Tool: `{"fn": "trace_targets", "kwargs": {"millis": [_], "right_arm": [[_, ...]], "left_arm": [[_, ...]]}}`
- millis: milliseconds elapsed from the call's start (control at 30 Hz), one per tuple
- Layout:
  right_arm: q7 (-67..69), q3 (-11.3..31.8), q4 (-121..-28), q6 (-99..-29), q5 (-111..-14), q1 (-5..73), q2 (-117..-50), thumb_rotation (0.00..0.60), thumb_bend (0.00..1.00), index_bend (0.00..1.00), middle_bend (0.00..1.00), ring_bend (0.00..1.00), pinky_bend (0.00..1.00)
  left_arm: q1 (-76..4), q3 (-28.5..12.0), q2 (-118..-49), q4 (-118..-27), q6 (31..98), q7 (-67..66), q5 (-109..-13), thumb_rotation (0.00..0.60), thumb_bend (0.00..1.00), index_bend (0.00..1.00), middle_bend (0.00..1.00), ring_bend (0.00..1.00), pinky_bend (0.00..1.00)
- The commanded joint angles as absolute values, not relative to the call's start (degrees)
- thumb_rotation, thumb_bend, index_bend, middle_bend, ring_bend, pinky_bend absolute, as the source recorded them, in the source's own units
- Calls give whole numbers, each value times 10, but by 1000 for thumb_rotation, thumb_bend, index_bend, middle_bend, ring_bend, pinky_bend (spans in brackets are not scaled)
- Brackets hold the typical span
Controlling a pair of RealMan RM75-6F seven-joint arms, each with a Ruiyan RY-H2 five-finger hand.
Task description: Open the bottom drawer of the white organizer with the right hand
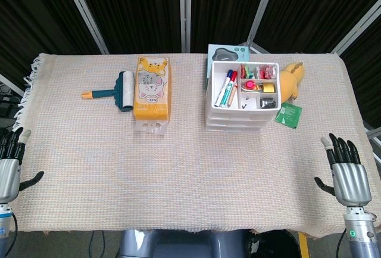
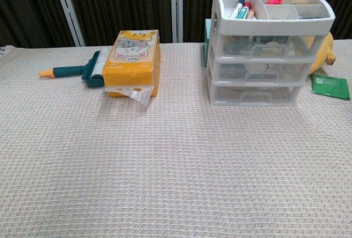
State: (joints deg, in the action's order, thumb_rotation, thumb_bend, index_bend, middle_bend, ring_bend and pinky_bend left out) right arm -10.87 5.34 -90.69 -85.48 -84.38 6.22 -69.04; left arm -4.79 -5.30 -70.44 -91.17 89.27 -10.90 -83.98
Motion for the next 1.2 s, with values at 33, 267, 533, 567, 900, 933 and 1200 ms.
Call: {"fn": "trace_targets", "kwargs": {"millis": [33,267,533,567,900,933,1200], "right_arm": [[-109,53,-907,-854,-844,62,-691,600,85,39,0,0,0],[-107,53,-910,-849,-842,64,-690,600,85,39,0,0,0],[-107,51,-913,-844,-842,65,-690,600,85,41,0,0,0],[-108,51,-912,-844,-841,65,-690,600,85,41,0,0,0],[-96,60,-913,-863,-856,68,-701,600,85,135,278,287,306],[-97,62,-913,-865,-855,69,-704,600,85,151,373,402,399],[-57,76,-963,-810,-817,93,-708,600,86,111,855,889,730]], "left_arm": [[-48,-53,-704,-912,893,-109,-840,600,64,0,0,0,0],[-47,-53,-704,-911,893,-105,-840,600,64,0,0,0,0],[-47,-53,-701,-911,889,-98,-835,600,64,0,0,0,0],[-47,-52,-701,-912,888,-98,-836,600,64,0,0,0,0],[-41,-52,-692,-918,896,-80,-837,600,64,0,0,0,0],[-41,-53,-692,-918,896,-80,-837,600,64,0,0,0,0],[-39,-55,-692,-919,906,-77,-840,600,64,0,0,0,0]]}}
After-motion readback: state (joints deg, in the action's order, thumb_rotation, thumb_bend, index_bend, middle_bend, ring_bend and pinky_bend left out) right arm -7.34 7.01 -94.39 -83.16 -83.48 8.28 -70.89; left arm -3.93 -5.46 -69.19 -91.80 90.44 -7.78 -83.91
